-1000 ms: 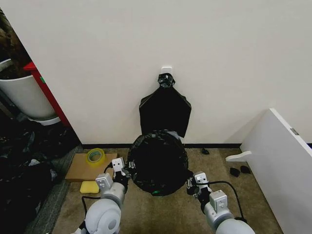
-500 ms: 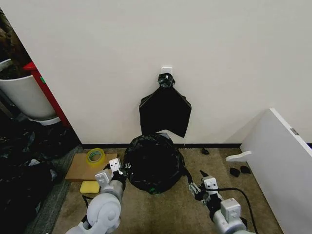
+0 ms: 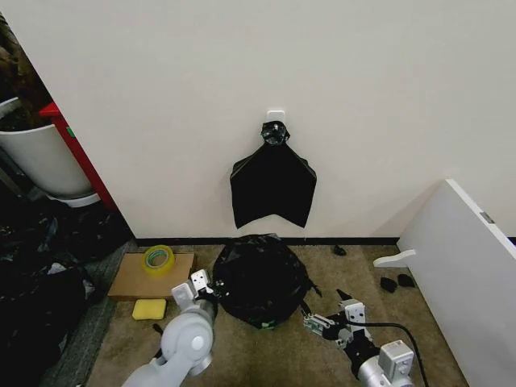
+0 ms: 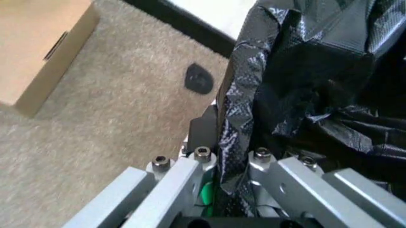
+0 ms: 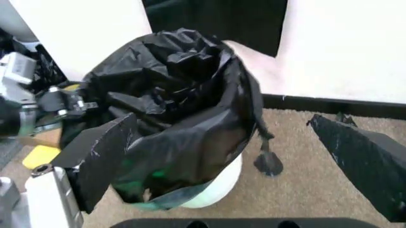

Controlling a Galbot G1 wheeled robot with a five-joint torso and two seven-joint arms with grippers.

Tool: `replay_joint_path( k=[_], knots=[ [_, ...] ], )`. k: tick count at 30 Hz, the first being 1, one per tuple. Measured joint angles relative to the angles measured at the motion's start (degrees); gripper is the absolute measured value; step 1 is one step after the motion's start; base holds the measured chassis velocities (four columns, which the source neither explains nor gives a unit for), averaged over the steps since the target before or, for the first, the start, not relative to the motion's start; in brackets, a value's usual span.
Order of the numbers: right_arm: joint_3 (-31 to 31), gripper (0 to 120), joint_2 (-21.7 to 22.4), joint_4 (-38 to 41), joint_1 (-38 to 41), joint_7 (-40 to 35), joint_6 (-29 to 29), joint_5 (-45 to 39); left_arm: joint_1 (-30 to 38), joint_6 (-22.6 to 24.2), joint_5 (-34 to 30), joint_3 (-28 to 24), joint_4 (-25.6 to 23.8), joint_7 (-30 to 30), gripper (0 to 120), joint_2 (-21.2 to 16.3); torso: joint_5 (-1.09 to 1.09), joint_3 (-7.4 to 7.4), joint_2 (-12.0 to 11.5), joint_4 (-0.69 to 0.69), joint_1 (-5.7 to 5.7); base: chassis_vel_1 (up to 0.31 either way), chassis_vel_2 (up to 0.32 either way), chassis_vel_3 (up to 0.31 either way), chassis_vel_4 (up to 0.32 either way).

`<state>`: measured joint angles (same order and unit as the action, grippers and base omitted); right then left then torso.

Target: Place the garbage bag over the trash bin.

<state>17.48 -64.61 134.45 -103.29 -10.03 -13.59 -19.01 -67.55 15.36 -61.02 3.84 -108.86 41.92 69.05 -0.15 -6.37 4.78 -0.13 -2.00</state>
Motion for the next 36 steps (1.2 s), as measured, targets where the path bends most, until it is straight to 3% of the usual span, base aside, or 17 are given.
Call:
replay_joint_path(
  k=[6,17,18,26,29,31,34,35,36],
  knots=[
    [-0.8,100,-0.5,-0.1,1.0,-0.2,-0.4,0.5,2.9,0.6,1.0,-0.4,2.5,0.7,1,0.6,0.01,0.00,0.0,0.01,0.00,0.000,0.000,0.000,0.000],
    [-0.7,100,-1.2,0.1,1.5,-0.4,-0.9,0.5,4.4,3.9,-3.9,-0.1,1.0,-0.2,40,-0.5,0.00,0.00,0.0,0.00,0.00,0.000,0.000,0.000,0.000],
    [-0.6,100,-1.3,0.1,1.6,-0.4,-0.9,0.5,3.5,4.1,-4.3,0.3,-0.1,-0.2,50,-0.8,0.00,0.00,0.0,0.00,0.00,0.000,0.000,0.000,0.000],
    [-0.6,100,-1.5,0.2,1.7,-0.5,-0.8,0.5,-1.8,4.7,-2.7,2.3,-5.4,-2.1,74,-3.3,0.00,0.00,0.0,0.01,0.00,0.000,0.000,0.000,0.000],
    [-0.5,100,-1.9,0.0,1.9,-0.3,-0.1,0.6,-3.7,3.3,2.3,2.5,-7.5,-4.8,84,-3.8,0.00,0.00,0.0,0.01,0.00,0.000,0.000,0.000,0.000],
    [-0.1,100,-3.0,-0.6,2.0,0.7,2.4,1.8,-5.7,-0.4,10.8,2.7,-9.9,-8.1,95,-4.1,0.00,0.00,0.0,0.00,0.00,0.000,0.000,0.000,0.000],
    [0.0,100,-4.0,-1.5,2.0,1.1,4.8,3.2,-7.2,-3.3,16.4,2.9,-10.8,-10.4,98,-4.0,0.00,0.00,0.0,0.00,0.00,0.000,0.000,0.000,0.000],
    [0.1,100,-5.3,-2.8,1.9,1.4,8.6,5.2,-9.0,-6.6,22.2,3.1,-11.3,-12.8,99,-4.0,0.00,0.00,0.0,0.00,0.00,0.000,0.000,0.000,0.000],
    [0.8,100,-9.5,-6.9,1.8,1.2,18.5,11.2,-15.4,-18.6,39.5,3.9,-11.3,-18.7,100,-3.2,0.00,0.01,0.0,0.00,0.00,0.000,0.000,0.000,0.000]
  ],
)
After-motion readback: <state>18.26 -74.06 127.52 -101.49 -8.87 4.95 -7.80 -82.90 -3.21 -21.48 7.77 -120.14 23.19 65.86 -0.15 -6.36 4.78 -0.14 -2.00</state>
